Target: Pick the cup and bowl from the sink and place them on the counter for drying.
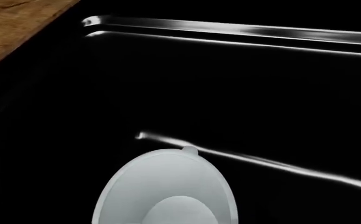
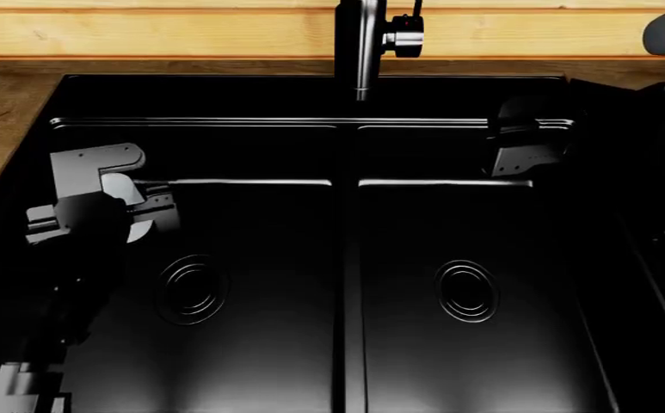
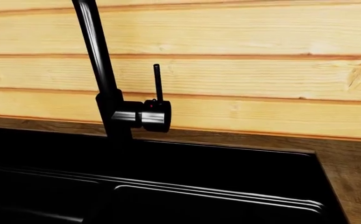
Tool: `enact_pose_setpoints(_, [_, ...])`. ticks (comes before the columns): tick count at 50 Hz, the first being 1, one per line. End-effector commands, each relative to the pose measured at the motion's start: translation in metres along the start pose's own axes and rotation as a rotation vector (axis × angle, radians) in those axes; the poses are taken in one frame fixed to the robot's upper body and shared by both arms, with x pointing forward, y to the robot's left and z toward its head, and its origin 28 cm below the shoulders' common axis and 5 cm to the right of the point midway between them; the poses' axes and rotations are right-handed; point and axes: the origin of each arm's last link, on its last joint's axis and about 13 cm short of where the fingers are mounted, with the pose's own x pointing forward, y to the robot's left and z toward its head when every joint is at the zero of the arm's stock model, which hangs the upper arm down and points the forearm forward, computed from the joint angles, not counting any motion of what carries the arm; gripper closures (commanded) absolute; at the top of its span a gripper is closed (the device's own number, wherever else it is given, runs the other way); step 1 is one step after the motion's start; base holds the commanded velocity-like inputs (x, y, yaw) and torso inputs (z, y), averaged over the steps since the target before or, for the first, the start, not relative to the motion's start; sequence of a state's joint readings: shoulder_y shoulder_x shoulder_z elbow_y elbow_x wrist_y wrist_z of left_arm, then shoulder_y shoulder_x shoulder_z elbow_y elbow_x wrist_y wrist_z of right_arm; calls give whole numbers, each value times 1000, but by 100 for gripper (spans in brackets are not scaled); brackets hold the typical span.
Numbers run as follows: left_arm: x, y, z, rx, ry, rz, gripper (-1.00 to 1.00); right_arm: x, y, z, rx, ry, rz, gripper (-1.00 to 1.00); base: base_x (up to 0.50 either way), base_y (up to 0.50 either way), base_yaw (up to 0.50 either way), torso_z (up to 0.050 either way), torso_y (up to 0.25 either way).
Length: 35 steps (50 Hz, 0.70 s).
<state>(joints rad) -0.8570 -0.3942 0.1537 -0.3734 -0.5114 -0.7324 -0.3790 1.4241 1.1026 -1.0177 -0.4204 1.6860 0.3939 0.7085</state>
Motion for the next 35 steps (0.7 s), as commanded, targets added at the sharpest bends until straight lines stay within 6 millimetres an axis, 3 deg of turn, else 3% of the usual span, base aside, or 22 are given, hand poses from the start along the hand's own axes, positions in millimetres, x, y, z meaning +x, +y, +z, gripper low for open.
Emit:
enact_pose_setpoints(1, [3,0,-2,-22,24,-27,-100,1,2,1,1,-12,10,-100,0,0,0,0,0])
enact_pose_setpoints(18, [3,0,-2,-38,36,-34,-100,2,2,1,1,-13,11,-100,0,0,0,0,0])
enact_pose_setpoints(19, [3,0,-2,-28,36,-31,100,2,3,2,1,-15,12,-100,0,0,0,0,0])
enact_pose_setpoints(35, [-2,-2,2,-34,14,-50,100,0,2,2,5,-21,10,-100,0,0,0,0,0])
